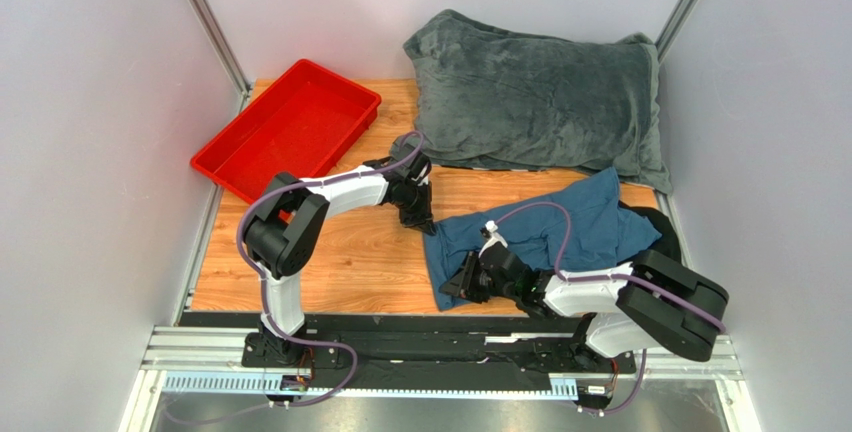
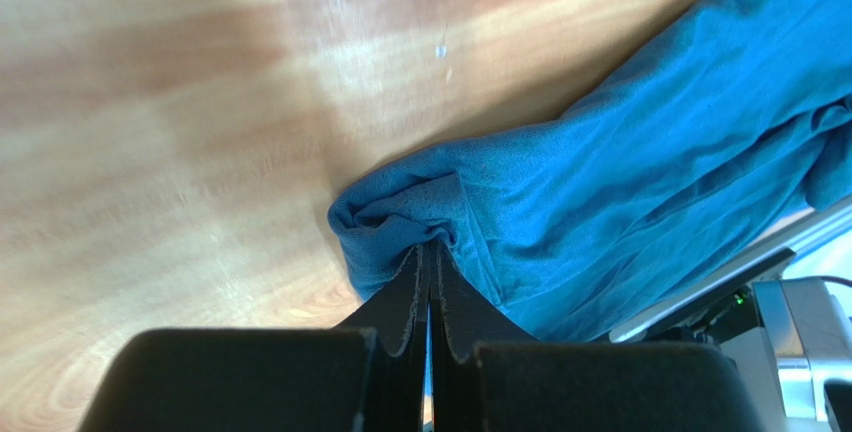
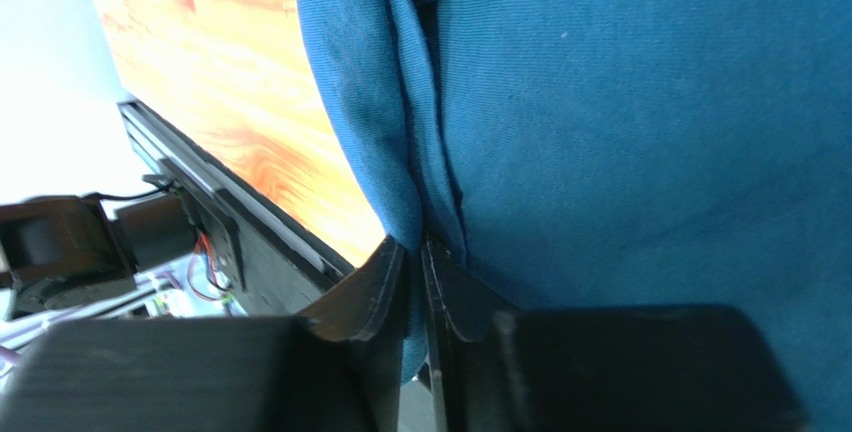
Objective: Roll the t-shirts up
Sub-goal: Roll the T-shirt to the center of the board.
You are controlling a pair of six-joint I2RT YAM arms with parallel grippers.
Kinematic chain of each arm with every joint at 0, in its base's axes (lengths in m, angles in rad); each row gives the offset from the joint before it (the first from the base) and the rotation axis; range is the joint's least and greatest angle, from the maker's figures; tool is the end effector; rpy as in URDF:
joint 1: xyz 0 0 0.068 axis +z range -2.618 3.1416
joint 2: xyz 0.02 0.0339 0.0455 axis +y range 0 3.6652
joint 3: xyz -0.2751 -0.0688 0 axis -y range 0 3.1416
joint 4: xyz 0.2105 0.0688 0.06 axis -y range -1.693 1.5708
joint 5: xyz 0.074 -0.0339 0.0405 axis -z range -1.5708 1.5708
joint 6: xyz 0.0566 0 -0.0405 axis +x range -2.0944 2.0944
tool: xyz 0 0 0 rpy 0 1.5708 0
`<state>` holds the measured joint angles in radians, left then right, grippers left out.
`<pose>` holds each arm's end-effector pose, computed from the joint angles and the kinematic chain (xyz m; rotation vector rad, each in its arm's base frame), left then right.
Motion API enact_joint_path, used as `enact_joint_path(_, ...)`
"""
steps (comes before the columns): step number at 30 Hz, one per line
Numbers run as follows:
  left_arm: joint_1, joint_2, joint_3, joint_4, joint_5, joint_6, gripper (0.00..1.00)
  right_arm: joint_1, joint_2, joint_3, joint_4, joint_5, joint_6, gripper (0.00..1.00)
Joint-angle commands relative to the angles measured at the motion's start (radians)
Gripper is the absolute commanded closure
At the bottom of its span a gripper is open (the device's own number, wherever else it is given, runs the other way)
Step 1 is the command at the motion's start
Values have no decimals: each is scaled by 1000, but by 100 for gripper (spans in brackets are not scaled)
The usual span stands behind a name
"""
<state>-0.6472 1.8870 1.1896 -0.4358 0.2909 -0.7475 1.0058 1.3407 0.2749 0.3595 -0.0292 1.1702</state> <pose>0.2772 -0.2299 0.1696 -0.0510 2.9007 -0.7396 0.1115 0.1790 0.1414 0.1931 2.5546 1.0642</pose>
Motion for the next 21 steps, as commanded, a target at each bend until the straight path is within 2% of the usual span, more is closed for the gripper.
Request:
enact_joint_path(1,14,52,76,-55,-70,65,99,-18,66,-16,27,-24,-18,74)
enact_joint_path(5,14,55,79,-64,-72,71,99,-10,28,-22,-4,-31,-15,69)
enact_joint_path(14,14,38,54,-63,-72,69,99,19,-253,-49,-244,78,0,63)
enact_joint_path(21,14,35,53,-58,-67,65,100,22,-275,-31,-287,84,-21,61)
